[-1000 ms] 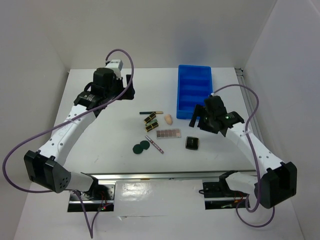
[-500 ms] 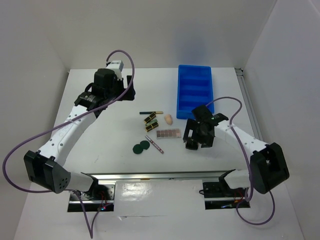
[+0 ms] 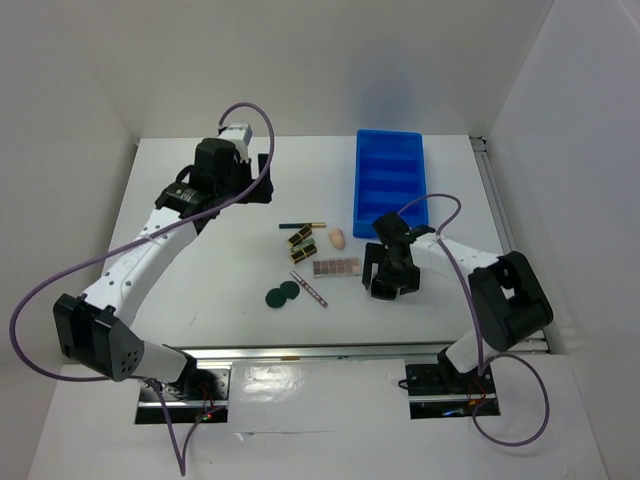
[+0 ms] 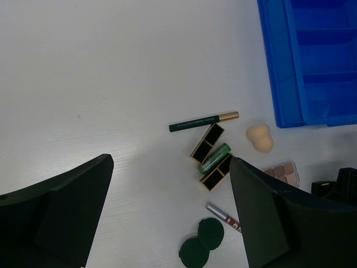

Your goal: Organize the makeup

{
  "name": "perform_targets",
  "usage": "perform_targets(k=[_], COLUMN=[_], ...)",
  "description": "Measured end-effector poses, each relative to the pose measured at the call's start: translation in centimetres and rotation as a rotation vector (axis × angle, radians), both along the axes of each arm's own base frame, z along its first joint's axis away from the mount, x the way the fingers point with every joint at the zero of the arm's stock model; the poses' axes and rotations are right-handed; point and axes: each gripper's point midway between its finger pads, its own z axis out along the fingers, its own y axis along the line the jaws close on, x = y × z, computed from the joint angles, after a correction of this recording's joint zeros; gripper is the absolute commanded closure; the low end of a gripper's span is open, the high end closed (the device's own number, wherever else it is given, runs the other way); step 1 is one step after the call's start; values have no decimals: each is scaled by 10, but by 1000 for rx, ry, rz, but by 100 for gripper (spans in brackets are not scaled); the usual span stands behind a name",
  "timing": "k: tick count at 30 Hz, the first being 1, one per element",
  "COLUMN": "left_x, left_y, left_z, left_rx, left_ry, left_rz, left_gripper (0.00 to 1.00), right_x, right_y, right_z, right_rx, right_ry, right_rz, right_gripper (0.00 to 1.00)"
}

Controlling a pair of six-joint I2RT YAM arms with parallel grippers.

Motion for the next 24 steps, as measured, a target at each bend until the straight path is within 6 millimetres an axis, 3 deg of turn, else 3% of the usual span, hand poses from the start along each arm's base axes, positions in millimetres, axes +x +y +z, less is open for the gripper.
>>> perform_targets(k=[3,6,9,12,15,18,21,24], left_x=[1,0,-1,-1,-1,1,4,8], left_y=[0,1,0,-1,-1,-1,0,1], left_z=[-8,-13,-15,-17,-21,-23,-21,-14], left_rx=[15,26,30,34,43,52,63,68], left_ry=[21,39,44,51,63,75,81,70], left_rz=[5,9,5,4,5,10,16,27], left_gripper=[0,0,0,0,0,0,0,0], right_x=[3,11,15,18,19,30,65,113], right_y=[-3,-5,-6,-7,-7,-3,10,22], right_z=[-11,-12,-12,-11,-6,21,78,141], right_rx=[-40,-57,-71,-74,-77,-70,-31,3], right_ry=[20,-8,-29,-40,-45,-89,-246,-433], right_rz=[26,47,52,45,51,64,73,77], right_gripper=[0,13,40,57,57,57,56,56])
